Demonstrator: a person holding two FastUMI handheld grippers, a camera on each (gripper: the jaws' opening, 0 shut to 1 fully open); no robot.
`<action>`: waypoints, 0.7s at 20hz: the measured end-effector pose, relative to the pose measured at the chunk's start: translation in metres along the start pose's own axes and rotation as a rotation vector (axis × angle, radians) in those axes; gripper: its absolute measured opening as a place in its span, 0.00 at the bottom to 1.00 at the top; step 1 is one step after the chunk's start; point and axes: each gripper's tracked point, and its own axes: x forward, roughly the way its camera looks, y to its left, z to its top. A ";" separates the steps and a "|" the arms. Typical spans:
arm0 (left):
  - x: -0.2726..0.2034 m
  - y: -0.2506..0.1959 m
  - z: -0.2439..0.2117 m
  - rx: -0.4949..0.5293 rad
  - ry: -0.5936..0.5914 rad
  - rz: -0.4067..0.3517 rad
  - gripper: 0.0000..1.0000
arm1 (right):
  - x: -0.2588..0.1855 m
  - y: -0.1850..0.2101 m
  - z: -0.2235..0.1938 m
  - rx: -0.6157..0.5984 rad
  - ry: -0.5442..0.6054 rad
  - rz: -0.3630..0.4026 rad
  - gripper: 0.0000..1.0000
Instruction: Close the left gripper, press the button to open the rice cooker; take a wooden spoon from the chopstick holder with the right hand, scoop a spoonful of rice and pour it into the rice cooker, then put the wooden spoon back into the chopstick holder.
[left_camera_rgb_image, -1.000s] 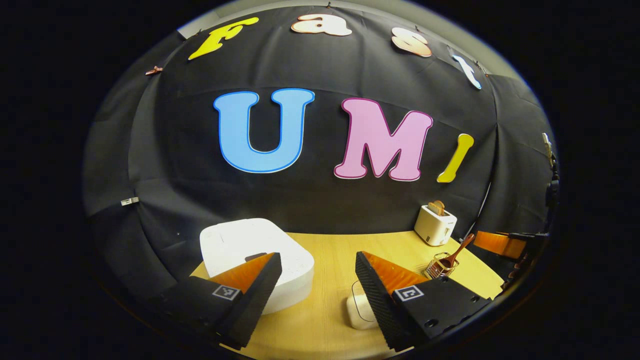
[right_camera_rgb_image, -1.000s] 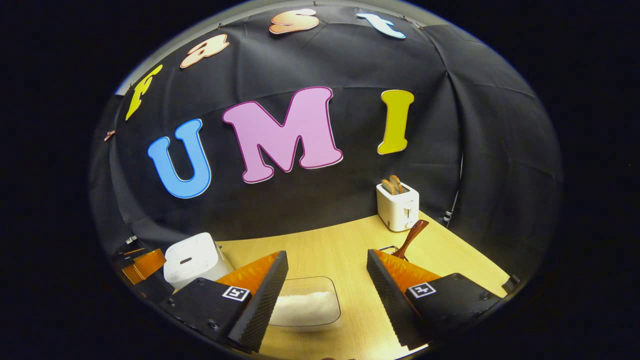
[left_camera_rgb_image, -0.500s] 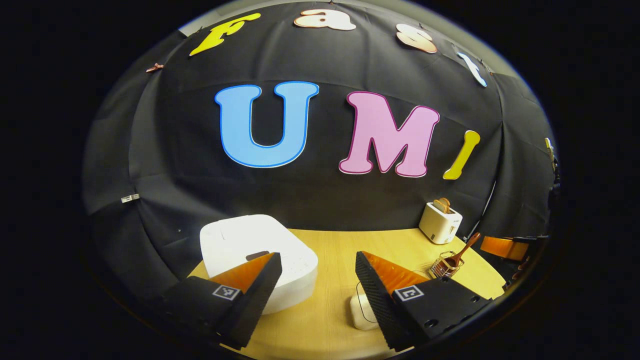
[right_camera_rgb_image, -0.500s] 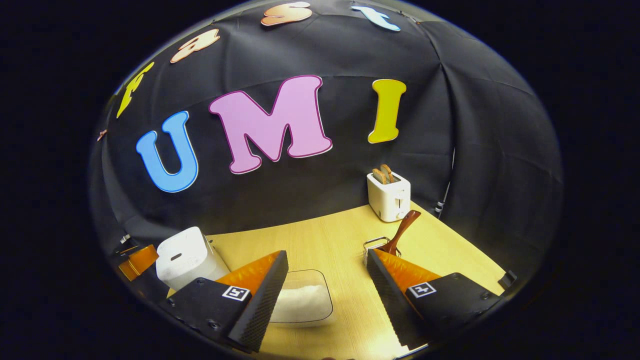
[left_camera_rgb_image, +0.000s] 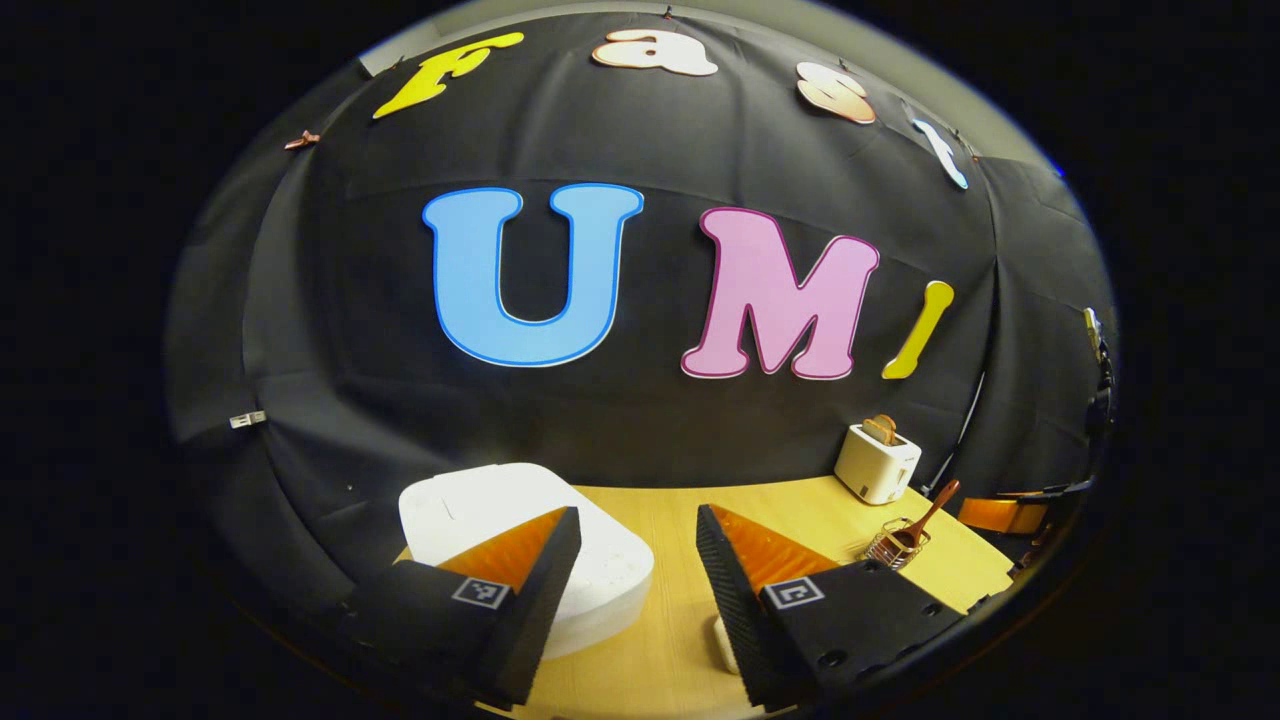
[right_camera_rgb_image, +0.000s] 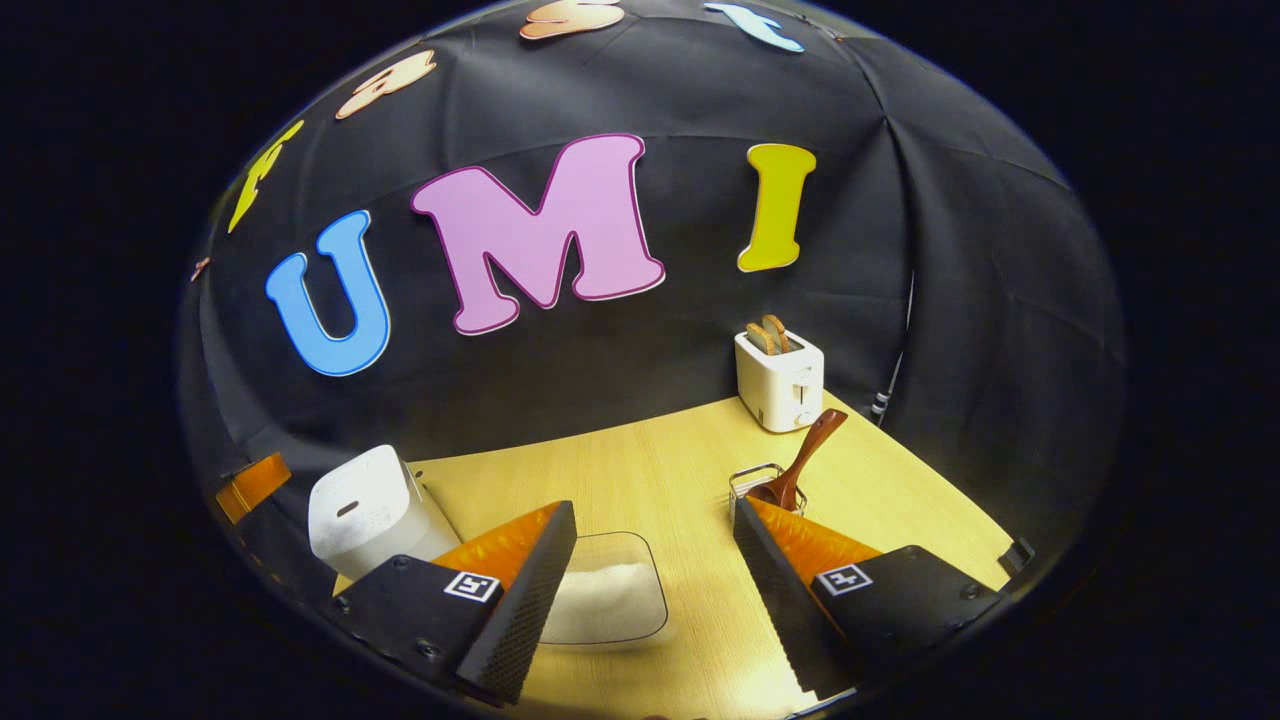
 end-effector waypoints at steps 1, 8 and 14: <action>0.003 0.006 0.003 0.002 -0.003 0.007 0.72 | 0.000 0.000 -0.001 0.000 0.003 -0.001 0.98; 0.032 0.045 0.012 0.022 -0.008 0.051 0.34 | -0.002 -0.012 0.000 -0.017 -0.003 -0.035 0.99; 0.069 0.078 -0.032 -0.037 0.091 0.100 0.05 | -0.006 -0.025 -0.006 -0.007 0.008 -0.074 0.98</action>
